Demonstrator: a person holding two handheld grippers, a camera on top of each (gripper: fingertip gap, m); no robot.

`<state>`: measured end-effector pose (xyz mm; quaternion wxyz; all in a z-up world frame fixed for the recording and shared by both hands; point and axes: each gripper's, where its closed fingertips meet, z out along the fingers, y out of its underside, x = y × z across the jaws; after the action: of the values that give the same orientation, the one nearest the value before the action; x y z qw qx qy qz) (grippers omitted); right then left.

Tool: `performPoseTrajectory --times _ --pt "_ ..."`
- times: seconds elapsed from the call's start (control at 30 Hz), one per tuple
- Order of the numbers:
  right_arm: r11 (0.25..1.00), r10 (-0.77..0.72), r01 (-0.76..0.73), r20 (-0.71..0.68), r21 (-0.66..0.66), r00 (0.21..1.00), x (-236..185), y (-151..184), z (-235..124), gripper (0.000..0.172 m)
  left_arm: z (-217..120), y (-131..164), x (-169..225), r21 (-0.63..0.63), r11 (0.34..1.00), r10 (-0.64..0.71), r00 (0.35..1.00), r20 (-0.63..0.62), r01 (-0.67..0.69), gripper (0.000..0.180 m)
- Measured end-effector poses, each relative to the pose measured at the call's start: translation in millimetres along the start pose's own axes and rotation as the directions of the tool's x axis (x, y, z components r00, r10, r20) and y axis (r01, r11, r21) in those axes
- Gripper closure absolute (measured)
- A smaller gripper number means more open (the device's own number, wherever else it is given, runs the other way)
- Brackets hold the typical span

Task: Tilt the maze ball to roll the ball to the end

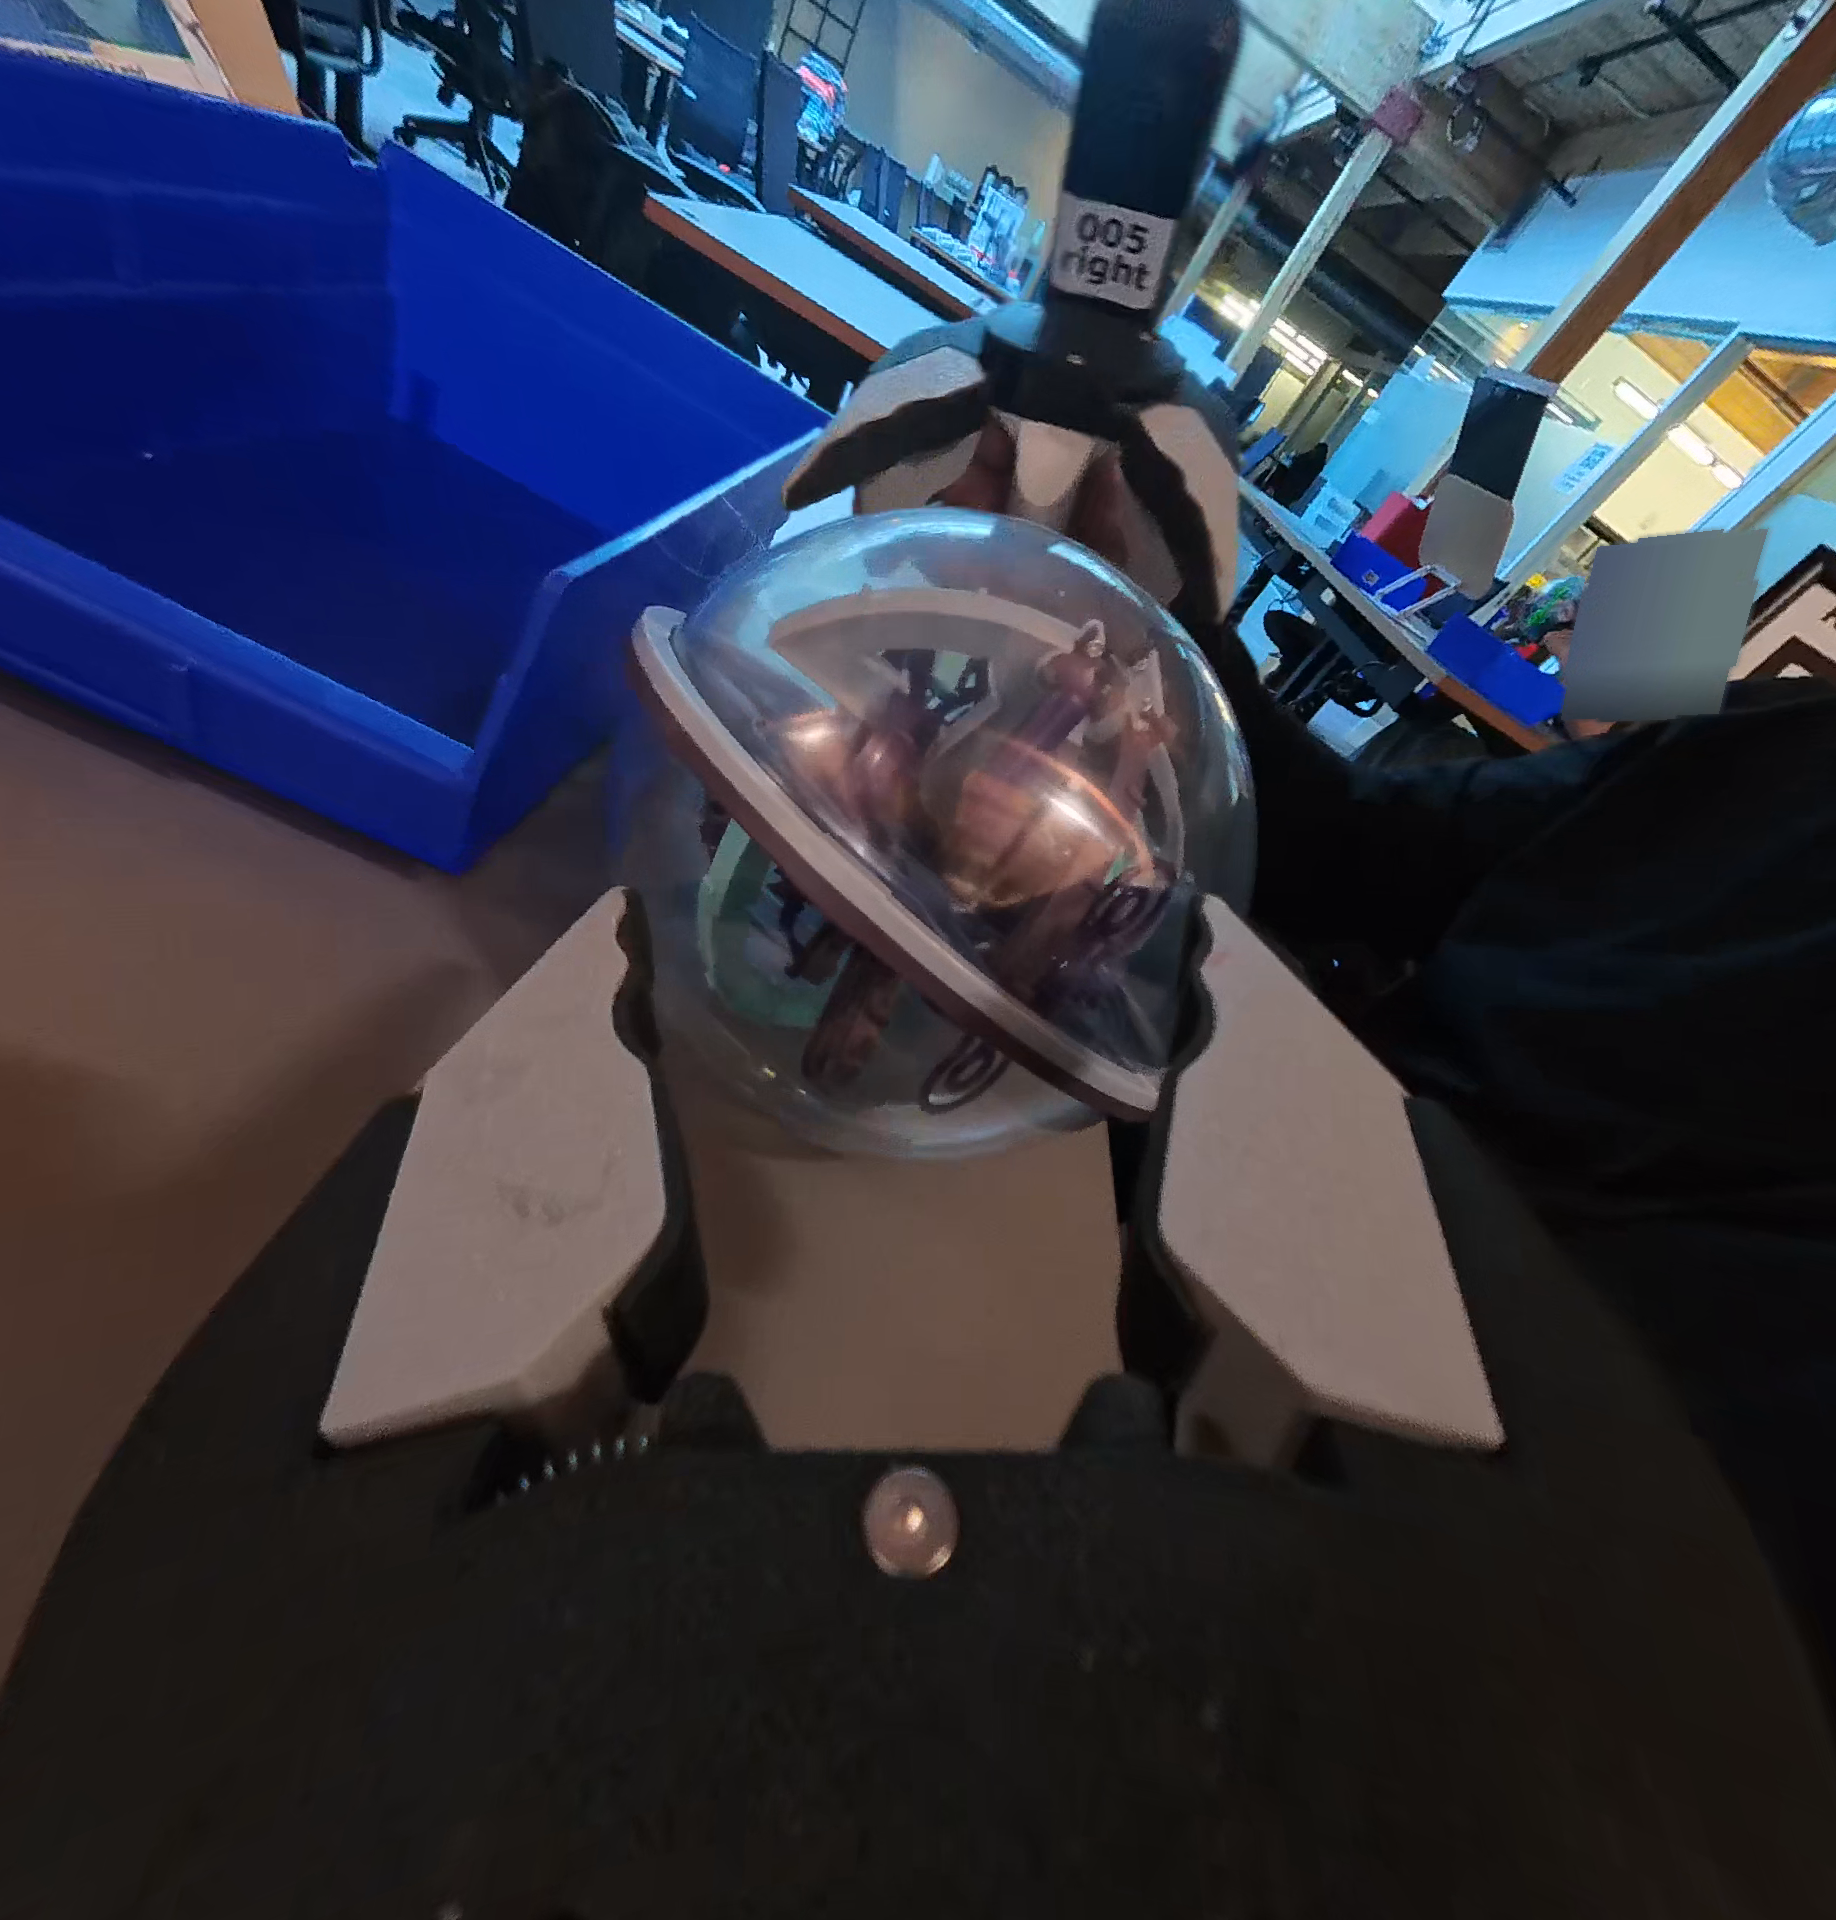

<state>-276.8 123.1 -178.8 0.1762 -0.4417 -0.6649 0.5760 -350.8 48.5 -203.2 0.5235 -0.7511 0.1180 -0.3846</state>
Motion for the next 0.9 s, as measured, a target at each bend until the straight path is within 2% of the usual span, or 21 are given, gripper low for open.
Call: performPoseTrajectory --times 0.1,0.2,0.3,0.37,0.47,0.67,0.9 --pt "0.997 0.08 -0.08 0.043 0.001 0.996 12.7 6.2 4.5 0.039 0.0 -1.5 -1.9 -0.014 1.0 0.015 1.0 -0.011 -0.015 0.082" --pt "0.987 0.163 -0.162 0.09 -0.016 0.982 19.0 16.7 12.7 0.038 -1.3 -3.0 -5.3 -0.027 0.999 0.023 1.0 -0.019 -0.024 0.082" --pt "0.977 0.214 -0.215 0.157 -0.011 0.964 18.1 21.1 17.2 0.056 -2.1 -4.8 -9.3 -0.034 0.999 0.018 0.999 -0.029 -0.019 0.082" --pt "0.974 0.226 -0.225 0.157 -0.025 0.962 20.4 25.7 21.1 0.053 -2.3 -5.3 -10.9 -0.039 0.999 0.018 0.999 -0.038 -0.019 0.082" --pt "0.972 0.234 -0.23 0.151 -0.042 0.96 21.6 29.7 26.5 0.039 -2.5 -6.8 -13.3 -0.041 0.999 0.02 0.999 -0.045 -0.022 0.082" --pt "0.963 0.268 -0.264 0.218 -0.048 0.938 15.3 30.9 36.6 0.031 -0.7 -9.8 -14.8 -0.041 0.999 0.023 0.998 -0.055 -0.026 0.082" --pt "0.953 0.298 -0.298 0.326 -0.05 0.897 1.6 28.5 46.7 0.032 6.1 -10.4 -8.7 -0.041 0.999 0.028 0.997 -0.075 -0.032 0.082"
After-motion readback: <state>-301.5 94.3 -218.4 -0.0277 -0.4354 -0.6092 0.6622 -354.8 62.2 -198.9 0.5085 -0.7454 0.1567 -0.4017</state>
